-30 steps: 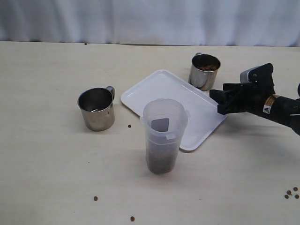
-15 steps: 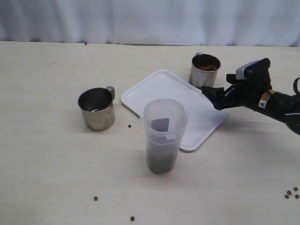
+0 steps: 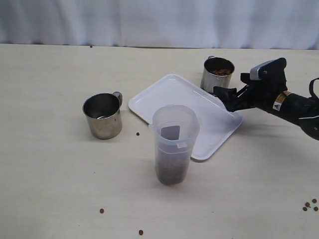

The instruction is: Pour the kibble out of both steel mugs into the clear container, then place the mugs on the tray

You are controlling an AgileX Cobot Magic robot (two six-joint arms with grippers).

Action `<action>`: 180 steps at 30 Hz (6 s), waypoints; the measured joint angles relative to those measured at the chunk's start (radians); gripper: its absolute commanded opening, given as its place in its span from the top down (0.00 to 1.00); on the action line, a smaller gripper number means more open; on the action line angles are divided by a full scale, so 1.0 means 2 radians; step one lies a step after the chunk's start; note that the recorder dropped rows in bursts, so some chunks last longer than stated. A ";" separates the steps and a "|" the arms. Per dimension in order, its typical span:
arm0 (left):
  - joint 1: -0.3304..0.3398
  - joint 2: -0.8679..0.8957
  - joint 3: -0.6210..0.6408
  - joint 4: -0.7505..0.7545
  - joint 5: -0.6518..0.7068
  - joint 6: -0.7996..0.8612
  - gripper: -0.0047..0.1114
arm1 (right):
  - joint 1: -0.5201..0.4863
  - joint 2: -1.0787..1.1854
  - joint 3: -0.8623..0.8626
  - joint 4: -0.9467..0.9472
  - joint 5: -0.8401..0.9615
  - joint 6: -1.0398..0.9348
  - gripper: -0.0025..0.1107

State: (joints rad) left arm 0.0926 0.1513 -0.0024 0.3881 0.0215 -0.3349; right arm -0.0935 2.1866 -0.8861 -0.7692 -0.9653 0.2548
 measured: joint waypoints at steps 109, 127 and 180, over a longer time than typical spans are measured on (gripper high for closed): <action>0.000 0.000 0.000 0.000 0.000 0.000 0.96 | 0.099 0.110 -0.131 0.168 -0.027 -0.066 0.26; 0.000 0.000 0.000 0.000 0.000 0.000 0.96 | 0.099 0.128 -0.147 0.158 -0.046 -0.031 0.11; 0.000 0.000 0.000 0.000 0.000 0.000 0.96 | 0.099 0.157 -0.192 0.145 -0.037 -0.017 0.32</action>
State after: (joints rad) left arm 0.0926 0.1513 -0.0024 0.3881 0.0215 -0.3349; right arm 0.1038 2.5012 -1.2699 -0.4799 -1.0401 0.2208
